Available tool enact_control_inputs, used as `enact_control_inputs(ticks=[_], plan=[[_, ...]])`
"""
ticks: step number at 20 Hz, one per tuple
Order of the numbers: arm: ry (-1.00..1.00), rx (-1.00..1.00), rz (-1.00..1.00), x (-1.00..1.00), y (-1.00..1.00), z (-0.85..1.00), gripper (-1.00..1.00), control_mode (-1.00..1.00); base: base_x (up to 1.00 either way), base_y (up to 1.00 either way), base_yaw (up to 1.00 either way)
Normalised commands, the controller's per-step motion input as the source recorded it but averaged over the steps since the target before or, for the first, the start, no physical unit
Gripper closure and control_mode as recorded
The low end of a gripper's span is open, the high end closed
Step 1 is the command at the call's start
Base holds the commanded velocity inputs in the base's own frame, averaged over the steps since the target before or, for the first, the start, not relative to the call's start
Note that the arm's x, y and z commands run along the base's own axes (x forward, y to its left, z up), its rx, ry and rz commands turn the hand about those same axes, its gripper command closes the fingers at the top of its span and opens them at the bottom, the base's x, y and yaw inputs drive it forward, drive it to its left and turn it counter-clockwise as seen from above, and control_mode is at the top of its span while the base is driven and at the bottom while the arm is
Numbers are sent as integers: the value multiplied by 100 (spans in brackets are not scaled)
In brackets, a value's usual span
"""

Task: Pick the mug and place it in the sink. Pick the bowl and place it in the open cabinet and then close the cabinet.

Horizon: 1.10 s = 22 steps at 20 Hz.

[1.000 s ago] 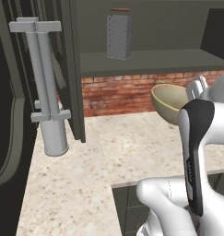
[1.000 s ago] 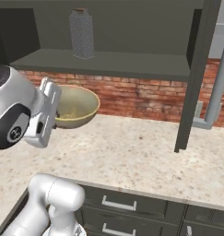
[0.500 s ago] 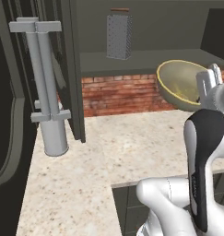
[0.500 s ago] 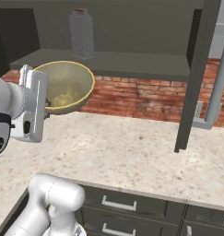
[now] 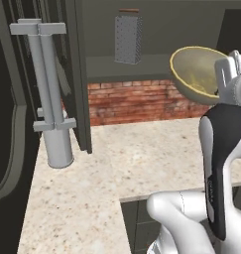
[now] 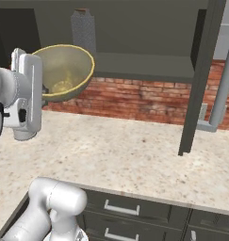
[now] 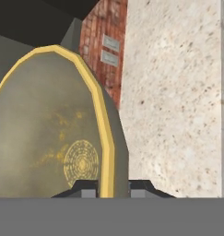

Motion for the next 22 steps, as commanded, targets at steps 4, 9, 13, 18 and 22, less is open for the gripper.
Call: enact_control_inputs(ticks=[4, 9, 13, 18, 22], plan=[[0, 0, 0, 19, 0, 14, 100, -100, 0, 0, 0], [3, 0, 0, 26, 0, 1, 100, -100, 0, 0, 0], [1, 0, 0, 25, 0, 0, 100, -100, 0, 0, 0], [-7, -4, 0, 23, 0, 0, 100, -100, 0, 0, 0], [-6, -2, 0, 23, 0, 0, 100, -100, 0, 0, 0]])
